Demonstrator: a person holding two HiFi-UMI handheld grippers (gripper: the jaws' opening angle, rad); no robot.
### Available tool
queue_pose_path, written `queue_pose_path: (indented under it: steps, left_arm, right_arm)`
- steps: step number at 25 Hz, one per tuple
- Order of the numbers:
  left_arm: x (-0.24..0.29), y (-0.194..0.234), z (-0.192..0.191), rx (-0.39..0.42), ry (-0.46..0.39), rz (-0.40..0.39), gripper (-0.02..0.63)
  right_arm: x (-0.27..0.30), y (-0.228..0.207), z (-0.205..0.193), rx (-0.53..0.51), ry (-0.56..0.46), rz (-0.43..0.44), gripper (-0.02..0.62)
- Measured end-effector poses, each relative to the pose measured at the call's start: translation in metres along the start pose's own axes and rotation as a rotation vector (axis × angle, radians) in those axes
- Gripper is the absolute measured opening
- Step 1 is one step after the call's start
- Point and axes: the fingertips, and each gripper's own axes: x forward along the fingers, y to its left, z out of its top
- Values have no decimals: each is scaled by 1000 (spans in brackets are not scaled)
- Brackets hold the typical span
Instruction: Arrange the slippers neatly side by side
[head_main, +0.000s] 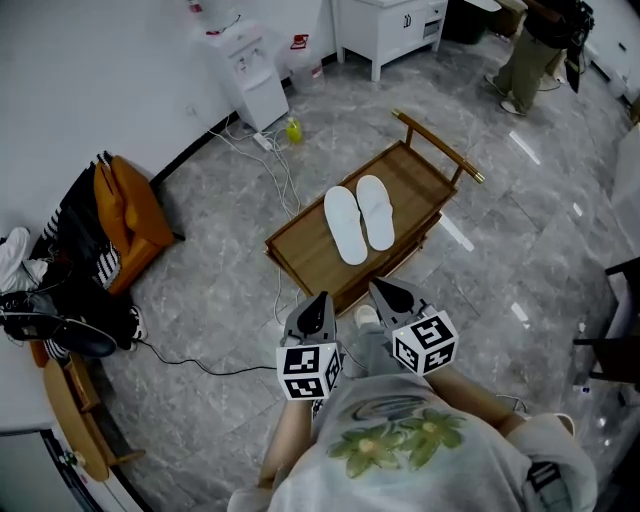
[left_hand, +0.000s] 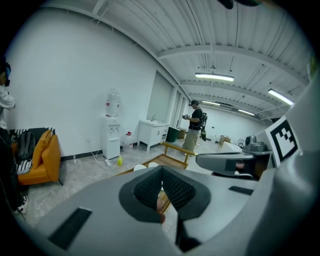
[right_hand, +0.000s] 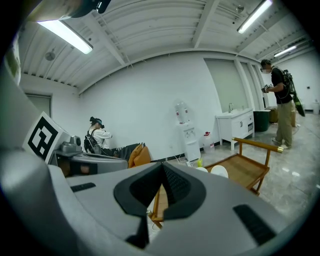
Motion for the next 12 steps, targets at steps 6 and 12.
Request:
queue_pose_path:
  steps: [6,12]
  left_arm:
    - [26,11,12,5,15,21,15]
    - [53,18,23,9,34,29,15]
  right_arm:
    - [27,-23,12,22,-7,12,8]
    - [53,-45,19,44,14,21,62]
